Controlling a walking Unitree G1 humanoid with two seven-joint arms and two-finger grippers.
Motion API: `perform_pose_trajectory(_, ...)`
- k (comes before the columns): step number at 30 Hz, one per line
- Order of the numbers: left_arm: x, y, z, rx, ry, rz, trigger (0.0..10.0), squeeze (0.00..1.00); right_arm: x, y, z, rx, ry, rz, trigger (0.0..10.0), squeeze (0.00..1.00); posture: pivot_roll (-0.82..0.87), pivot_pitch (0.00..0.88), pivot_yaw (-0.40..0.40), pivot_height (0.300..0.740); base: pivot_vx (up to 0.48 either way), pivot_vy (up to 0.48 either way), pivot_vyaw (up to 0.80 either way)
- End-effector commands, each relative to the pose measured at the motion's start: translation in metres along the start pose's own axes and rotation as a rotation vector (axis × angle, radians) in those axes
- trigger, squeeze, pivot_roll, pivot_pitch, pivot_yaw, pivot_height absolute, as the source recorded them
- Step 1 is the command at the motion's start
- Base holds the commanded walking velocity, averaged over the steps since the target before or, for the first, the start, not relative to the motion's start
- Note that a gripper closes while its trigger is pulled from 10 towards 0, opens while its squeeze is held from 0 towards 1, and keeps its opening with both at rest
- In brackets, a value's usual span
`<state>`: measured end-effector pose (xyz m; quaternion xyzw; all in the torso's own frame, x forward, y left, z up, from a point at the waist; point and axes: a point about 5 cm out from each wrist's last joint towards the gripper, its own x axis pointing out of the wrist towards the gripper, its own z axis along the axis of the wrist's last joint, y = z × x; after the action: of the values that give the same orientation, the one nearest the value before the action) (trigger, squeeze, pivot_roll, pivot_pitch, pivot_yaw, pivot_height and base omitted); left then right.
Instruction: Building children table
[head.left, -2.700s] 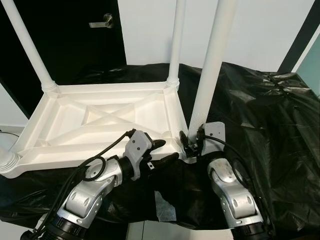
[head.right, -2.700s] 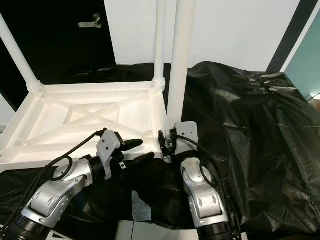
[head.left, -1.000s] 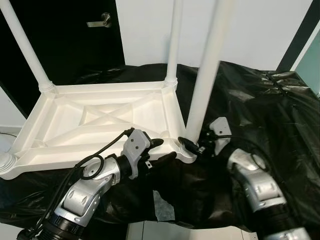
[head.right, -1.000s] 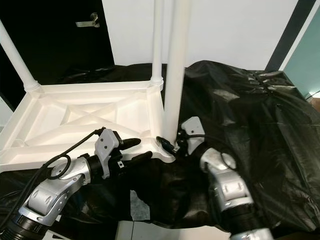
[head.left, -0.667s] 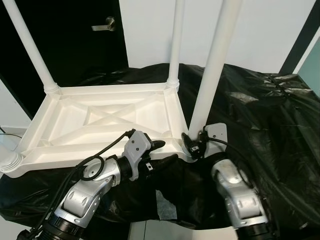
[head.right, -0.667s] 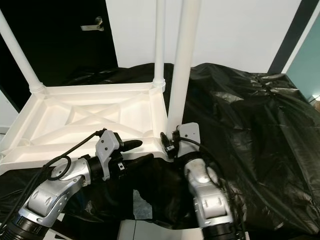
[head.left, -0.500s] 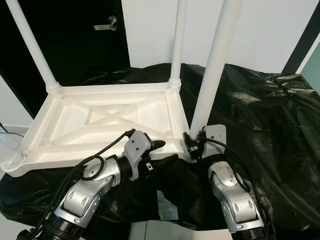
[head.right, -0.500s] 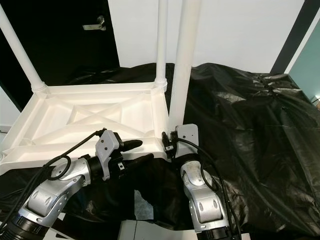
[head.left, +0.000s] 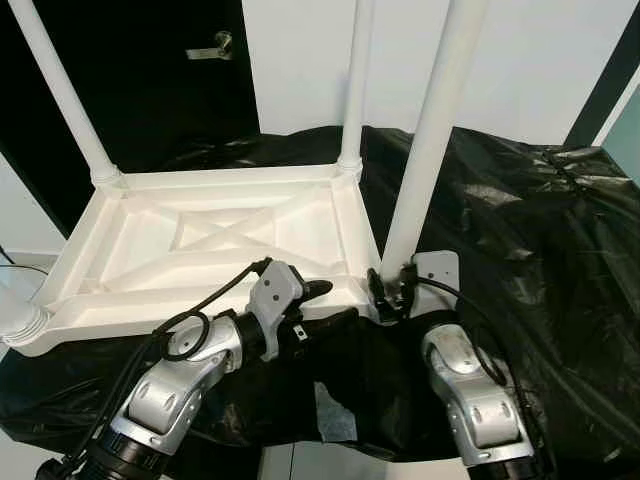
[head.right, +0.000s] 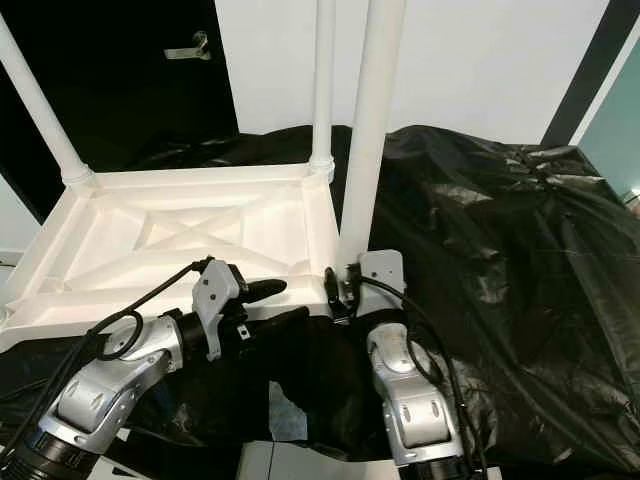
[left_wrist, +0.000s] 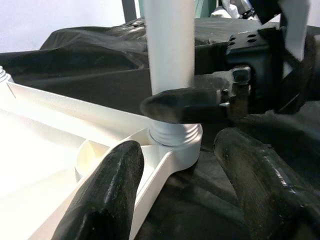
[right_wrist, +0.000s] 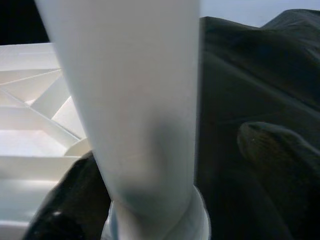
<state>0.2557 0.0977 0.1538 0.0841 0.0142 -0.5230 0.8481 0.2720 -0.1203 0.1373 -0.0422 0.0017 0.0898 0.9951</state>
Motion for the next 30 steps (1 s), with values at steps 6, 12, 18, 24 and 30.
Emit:
perform_pose_trajectory(6,0.000,-0.006,-0.001,-0.005,0.009,-0.083,10.0,0.00,-0.010,-0.027,0.009,-0.022,-0.076,0.300,10.0,0.19,0.01,0.000,-0.027,0.740,0.000,0.000,0.00)
perform_pose_trajectory(12,0.001,-0.006,0.000,-0.003,0.004,-0.080,10.0,0.00,-0.008,-0.045,0.002,-0.060,-0.033,0.482,10.0,0.00,0.01,0.000,-0.035,0.740,0.000,0.000,0.00)
perform_pose_trajectory(18,0.001,-0.004,0.001,0.000,-0.005,-0.060,10.0,0.00,0.008,-0.063,0.004,-0.114,0.012,0.653,10.0,0.00,0.04,0.000,-0.053,0.740,0.000,0.000,0.00)
perform_pose_trajectory(24,-0.003,-0.004,0.001,0.003,-0.002,-0.042,10.0,0.00,0.024,-0.065,0.009,-0.116,0.041,0.836,10.0,0.00,0.06,0.000,-0.062,0.740,0.000,0.000,0.00)
perform_pose_trajectory(30,-0.004,-0.002,0.001,0.005,-0.001,-0.032,10.0,0.00,0.033,-0.063,0.014,-0.184,0.057,0.952,10.0,0.00,0.07,0.000,-0.063,0.740,0.000,0.000,0.00)
